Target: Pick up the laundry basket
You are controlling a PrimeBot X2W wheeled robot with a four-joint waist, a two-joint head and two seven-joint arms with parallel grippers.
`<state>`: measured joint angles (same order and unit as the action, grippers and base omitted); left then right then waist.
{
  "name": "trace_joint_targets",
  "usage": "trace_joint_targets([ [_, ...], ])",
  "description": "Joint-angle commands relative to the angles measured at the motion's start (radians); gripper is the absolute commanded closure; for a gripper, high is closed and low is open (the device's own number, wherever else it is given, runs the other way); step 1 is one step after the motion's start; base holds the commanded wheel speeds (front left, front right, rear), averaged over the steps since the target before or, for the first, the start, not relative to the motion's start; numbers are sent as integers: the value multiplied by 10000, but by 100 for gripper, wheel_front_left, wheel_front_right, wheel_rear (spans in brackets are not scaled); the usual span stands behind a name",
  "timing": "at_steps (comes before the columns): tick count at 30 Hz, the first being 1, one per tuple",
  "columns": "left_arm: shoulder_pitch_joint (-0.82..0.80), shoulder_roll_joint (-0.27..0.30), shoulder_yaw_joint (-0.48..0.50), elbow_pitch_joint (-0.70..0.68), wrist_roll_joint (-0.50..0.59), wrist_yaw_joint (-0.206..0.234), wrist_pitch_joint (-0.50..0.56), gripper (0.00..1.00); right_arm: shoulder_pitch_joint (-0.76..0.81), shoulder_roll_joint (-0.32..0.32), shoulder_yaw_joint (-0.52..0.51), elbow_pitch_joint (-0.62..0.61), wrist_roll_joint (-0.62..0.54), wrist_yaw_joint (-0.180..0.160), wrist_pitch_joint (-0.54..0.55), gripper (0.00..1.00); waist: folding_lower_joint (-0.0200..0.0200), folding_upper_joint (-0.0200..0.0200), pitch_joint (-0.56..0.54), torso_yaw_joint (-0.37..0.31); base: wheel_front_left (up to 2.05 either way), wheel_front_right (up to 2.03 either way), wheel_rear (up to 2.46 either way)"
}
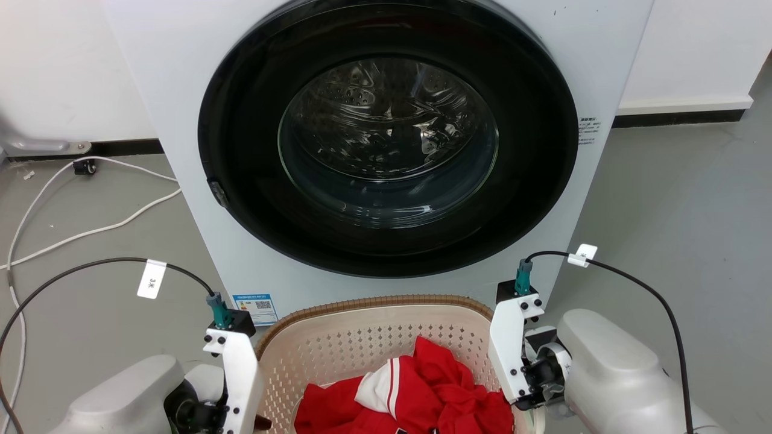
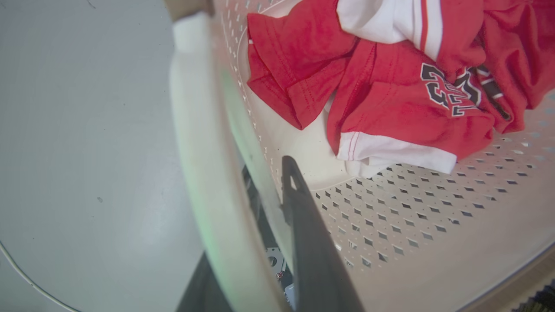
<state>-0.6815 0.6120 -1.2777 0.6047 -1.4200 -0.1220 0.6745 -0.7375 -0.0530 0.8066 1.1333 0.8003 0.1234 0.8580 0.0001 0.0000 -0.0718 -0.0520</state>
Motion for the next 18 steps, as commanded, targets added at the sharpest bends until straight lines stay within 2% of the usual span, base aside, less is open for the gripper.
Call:
trace_joint_targets([
  [1, -128, -138, -48, -78, 21, -148, 44, 100, -185, 51, 67, -75, 16, 133, -68, 100, -1, 0, 1, -4, 0, 0, 0],
  [18, -180, -223, -46, 29, -6, -148, 67, 100, -297, 63, 350, 55, 361, 135, -152, 100, -1, 0, -67, -32, 0, 0, 0],
])
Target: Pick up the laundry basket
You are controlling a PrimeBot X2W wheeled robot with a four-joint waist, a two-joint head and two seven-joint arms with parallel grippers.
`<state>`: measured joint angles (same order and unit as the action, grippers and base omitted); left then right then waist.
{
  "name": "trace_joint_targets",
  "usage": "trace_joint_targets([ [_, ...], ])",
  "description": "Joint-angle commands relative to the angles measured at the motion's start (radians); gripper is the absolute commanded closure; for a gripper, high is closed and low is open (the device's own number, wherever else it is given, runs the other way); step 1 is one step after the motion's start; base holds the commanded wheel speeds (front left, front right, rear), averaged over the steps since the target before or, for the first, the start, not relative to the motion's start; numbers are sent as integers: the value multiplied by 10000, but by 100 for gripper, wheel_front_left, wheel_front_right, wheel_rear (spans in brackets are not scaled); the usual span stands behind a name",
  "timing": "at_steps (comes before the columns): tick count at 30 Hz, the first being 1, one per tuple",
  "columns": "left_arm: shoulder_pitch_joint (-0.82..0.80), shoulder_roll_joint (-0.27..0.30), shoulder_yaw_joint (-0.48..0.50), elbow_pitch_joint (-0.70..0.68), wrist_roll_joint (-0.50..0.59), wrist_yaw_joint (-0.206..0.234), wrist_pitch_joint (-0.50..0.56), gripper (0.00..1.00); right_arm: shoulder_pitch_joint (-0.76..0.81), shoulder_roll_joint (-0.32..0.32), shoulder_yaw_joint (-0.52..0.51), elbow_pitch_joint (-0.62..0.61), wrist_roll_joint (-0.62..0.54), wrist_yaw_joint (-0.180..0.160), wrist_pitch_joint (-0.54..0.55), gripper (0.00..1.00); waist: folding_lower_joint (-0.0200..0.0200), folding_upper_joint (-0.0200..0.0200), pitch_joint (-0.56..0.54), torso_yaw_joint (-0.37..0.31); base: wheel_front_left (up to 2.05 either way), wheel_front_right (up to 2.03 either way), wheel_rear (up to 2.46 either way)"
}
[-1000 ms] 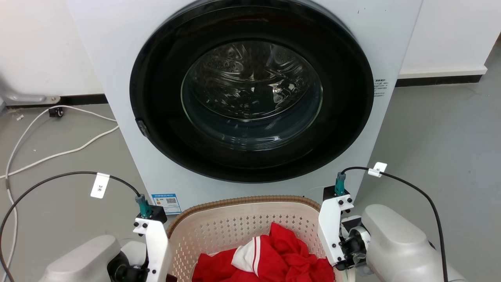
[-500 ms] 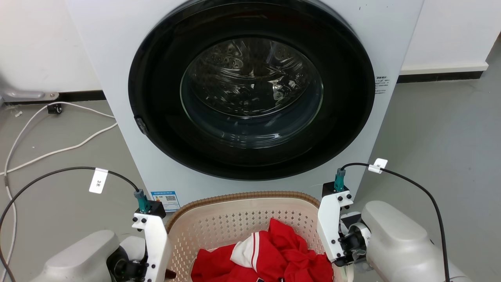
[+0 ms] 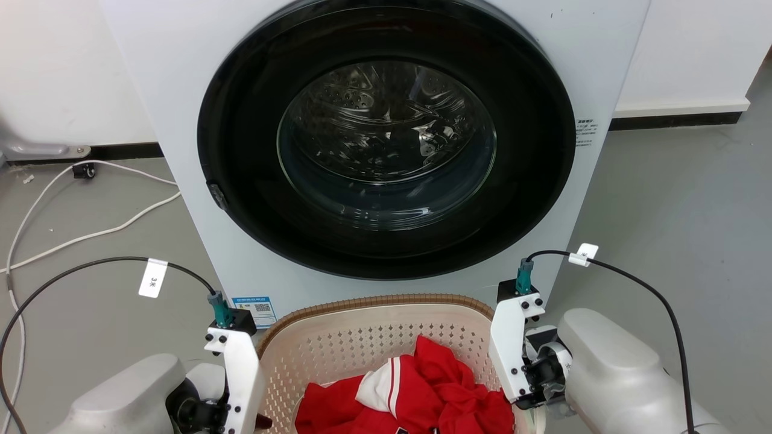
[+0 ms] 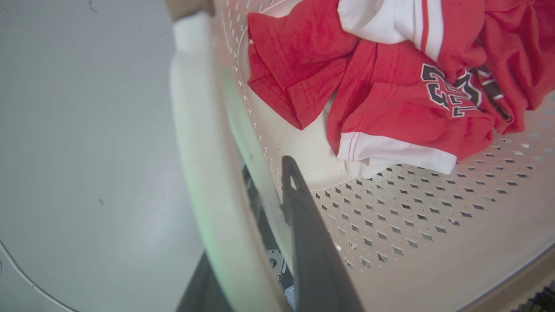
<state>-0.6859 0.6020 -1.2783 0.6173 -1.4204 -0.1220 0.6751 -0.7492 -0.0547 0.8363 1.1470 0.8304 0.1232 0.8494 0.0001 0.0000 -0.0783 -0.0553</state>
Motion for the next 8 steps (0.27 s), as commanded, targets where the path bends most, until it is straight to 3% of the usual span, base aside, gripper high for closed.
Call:
trace_joint_targets([
  [1, -132, -126, -41, -94, -4, -148, 67, 100, -182, 81, 68, -73, 68, 137, -67, 100, -1, 0, -3, 0, 0, 0, 0],
  [8, -115, -134, -42, -64, -13, -148, 60, 100, -211, 82, 194, -70, 183, 137, -124, 100, -1, 0, -9, -8, 0, 0, 0],
])
